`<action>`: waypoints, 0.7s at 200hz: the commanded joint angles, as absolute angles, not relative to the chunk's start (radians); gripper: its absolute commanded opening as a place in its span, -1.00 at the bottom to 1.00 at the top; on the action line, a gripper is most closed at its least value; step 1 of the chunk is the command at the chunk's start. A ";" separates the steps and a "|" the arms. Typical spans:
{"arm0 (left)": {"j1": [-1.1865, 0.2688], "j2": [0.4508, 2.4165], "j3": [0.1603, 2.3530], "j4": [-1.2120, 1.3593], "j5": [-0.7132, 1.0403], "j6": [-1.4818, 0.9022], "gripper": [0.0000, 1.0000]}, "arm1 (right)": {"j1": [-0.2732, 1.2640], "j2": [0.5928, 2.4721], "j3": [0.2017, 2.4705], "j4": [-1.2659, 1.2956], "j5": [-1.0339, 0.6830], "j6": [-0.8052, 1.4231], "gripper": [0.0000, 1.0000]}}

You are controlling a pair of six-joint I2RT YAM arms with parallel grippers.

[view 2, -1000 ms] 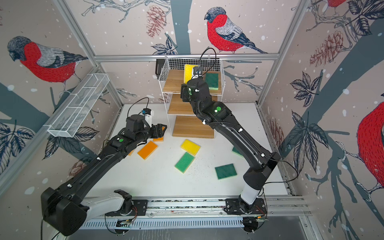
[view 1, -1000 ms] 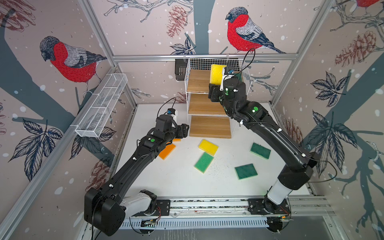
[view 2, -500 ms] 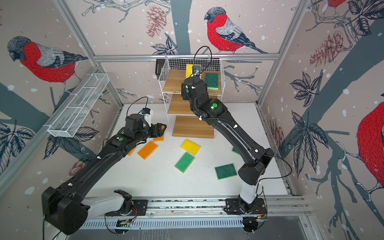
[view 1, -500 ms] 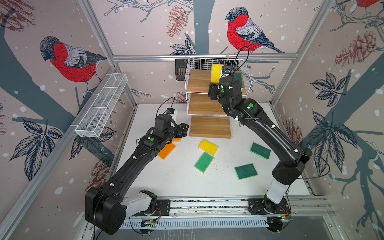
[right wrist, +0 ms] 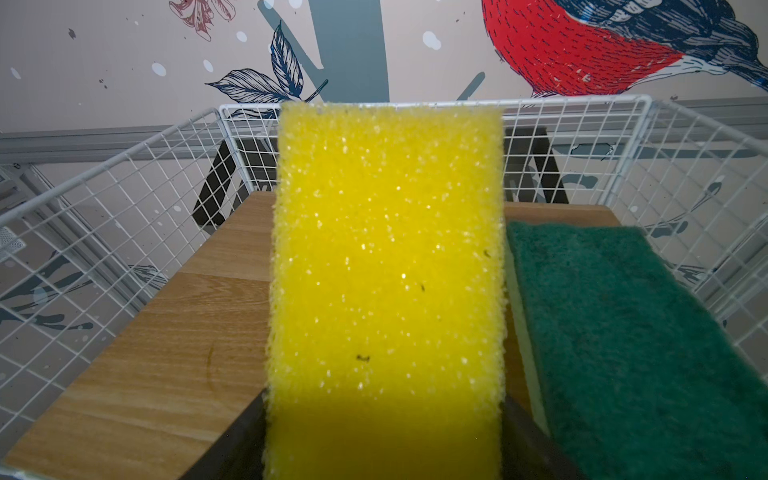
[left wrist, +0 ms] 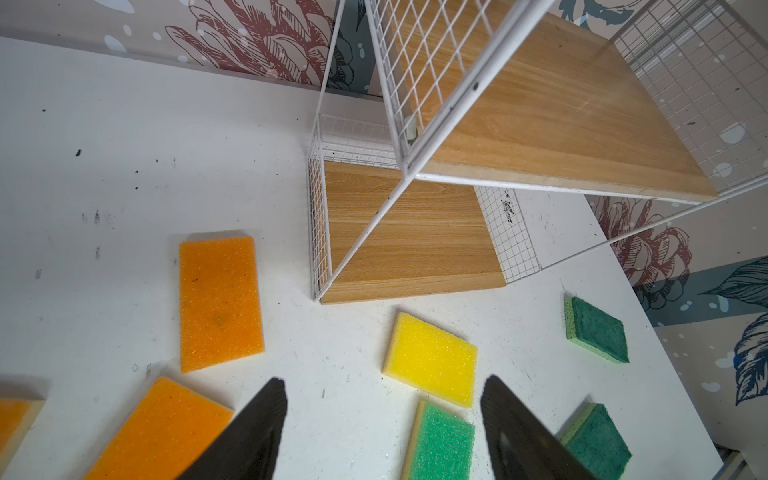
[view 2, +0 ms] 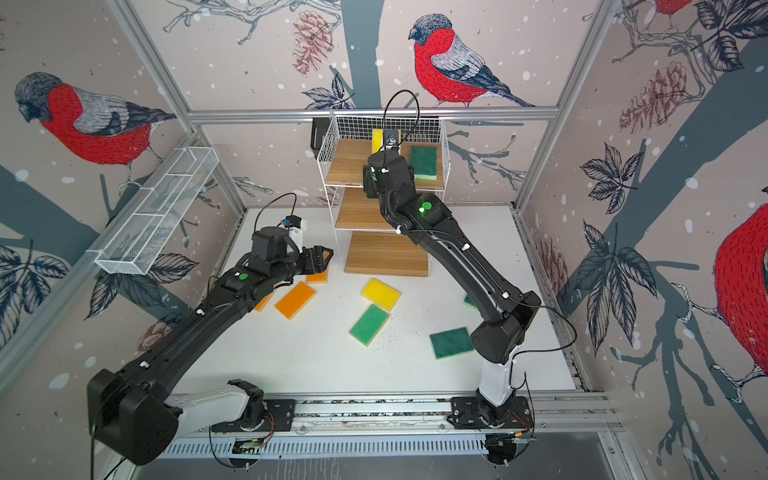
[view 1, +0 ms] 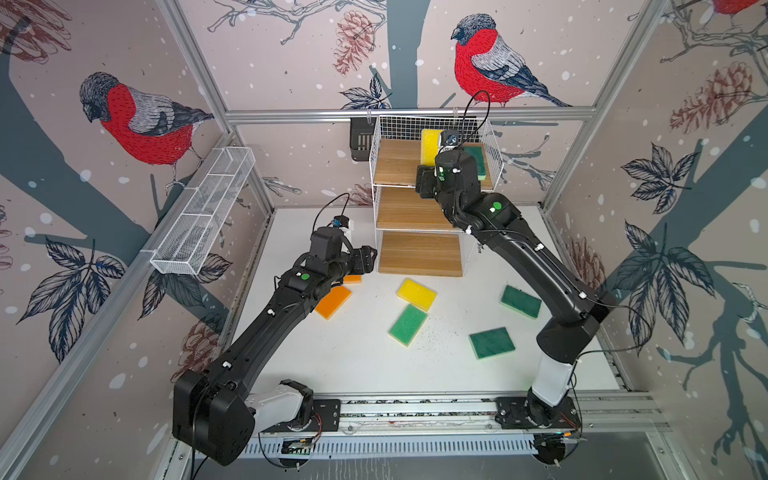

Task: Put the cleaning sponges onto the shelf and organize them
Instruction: 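Lower the yellow sponge onto the top shelf beside the green sponge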

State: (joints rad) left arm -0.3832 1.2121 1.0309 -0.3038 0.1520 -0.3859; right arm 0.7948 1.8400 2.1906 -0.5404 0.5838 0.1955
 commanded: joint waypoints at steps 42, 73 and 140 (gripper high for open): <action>-0.380 1.215 1.039 -0.274 0.153 -0.385 0.50 | 0.781 1.856 2.200 -0.539 0.572 0.190 0.47; -0.377 1.212 1.039 -0.275 0.153 -0.385 0.50 | 0.780 1.869 2.200 -0.540 0.561 0.198 0.47; -0.376 1.205 1.034 -0.276 0.152 -0.384 0.50 | 0.781 1.883 2.232 -0.538 0.556 0.225 0.53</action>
State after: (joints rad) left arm -0.3786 1.2129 1.0309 -0.3023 0.1524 -0.3859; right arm 0.7807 1.8790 2.2192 -0.5323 0.5705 0.1917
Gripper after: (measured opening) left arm 0.749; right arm 0.757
